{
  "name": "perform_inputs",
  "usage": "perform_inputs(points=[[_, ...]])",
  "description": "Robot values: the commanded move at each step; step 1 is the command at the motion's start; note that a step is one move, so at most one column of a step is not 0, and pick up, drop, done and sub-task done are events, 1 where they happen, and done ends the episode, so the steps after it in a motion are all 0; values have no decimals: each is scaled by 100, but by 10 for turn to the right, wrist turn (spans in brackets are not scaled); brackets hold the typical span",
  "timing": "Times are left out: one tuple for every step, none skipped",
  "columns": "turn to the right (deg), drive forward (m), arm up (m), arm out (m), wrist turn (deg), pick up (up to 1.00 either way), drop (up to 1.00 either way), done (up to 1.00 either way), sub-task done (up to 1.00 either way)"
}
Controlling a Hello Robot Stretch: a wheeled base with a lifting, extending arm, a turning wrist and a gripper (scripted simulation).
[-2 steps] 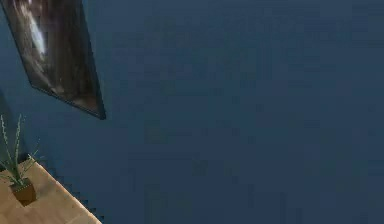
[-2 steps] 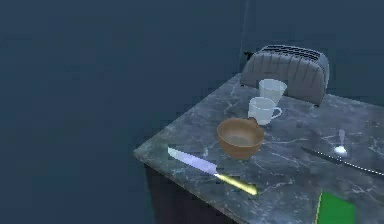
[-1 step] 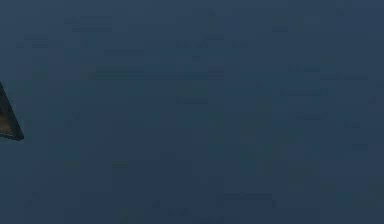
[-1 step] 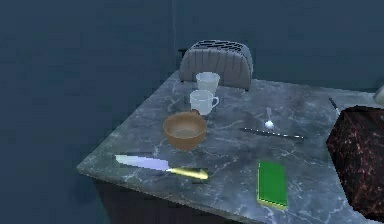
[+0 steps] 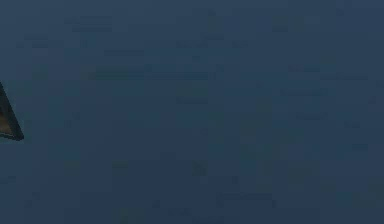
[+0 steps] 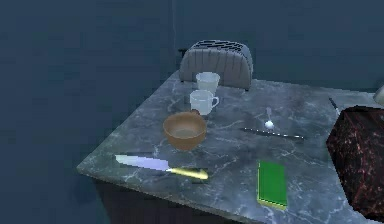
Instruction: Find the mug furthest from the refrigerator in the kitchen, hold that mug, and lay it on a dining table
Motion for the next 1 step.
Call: perform_inputs(points=[[0,0,38,0,0,0,0,0,0]])
